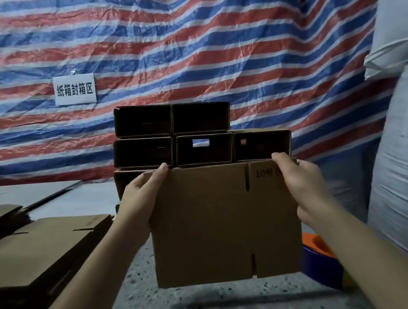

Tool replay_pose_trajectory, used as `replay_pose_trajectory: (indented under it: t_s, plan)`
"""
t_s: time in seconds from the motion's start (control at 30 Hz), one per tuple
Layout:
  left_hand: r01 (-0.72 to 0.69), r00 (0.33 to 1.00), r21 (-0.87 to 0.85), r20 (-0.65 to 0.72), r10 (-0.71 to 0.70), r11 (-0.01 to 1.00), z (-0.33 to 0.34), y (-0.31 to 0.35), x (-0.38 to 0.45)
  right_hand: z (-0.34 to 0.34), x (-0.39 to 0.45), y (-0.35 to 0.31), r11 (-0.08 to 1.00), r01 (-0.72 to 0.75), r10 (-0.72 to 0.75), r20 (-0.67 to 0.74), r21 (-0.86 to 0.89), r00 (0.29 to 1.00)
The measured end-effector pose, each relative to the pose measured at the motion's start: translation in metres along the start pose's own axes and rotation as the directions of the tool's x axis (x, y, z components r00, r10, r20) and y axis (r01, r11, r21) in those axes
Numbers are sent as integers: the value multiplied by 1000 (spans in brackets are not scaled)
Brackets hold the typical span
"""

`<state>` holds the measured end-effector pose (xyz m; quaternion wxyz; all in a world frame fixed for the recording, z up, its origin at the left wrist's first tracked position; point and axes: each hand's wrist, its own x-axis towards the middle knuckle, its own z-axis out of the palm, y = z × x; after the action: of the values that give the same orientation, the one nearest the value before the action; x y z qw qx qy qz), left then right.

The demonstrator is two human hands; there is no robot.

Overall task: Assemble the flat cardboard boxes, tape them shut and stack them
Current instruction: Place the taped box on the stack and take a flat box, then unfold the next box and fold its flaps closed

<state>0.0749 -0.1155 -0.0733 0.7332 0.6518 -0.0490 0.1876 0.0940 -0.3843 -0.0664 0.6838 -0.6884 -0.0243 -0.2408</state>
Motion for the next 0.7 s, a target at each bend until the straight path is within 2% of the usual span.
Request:
replay_pose_trajectory:
  t_s: [0.13, 0.23, 0.4, 0.57, 0.7]
  plan:
    - [103, 995, 74, 4, -103, 992, -9, -23, 8, 9, -6, 35, 999, -49, 49, 26, -10, 998]
    - [188, 982, 69, -5, -188, 980, -9, -28, 11, 16, -6, 46, 999, -51, 51, 9, -5, 999]
    - [182, 983, 154, -27, -180, 971, -13, -17, 17, 19, -3, 45, 996, -85, 84, 61, 20, 995]
    - [183, 955, 174, 203, -217, 968, -31, -8, 19, 20, -9, 46, 997, -69, 67, 82, 22, 994]
    - [217, 935, 223, 233, -268, 951, -34, -9, 18, 20, -12, 43, 996, -80, 77, 81, 36, 994]
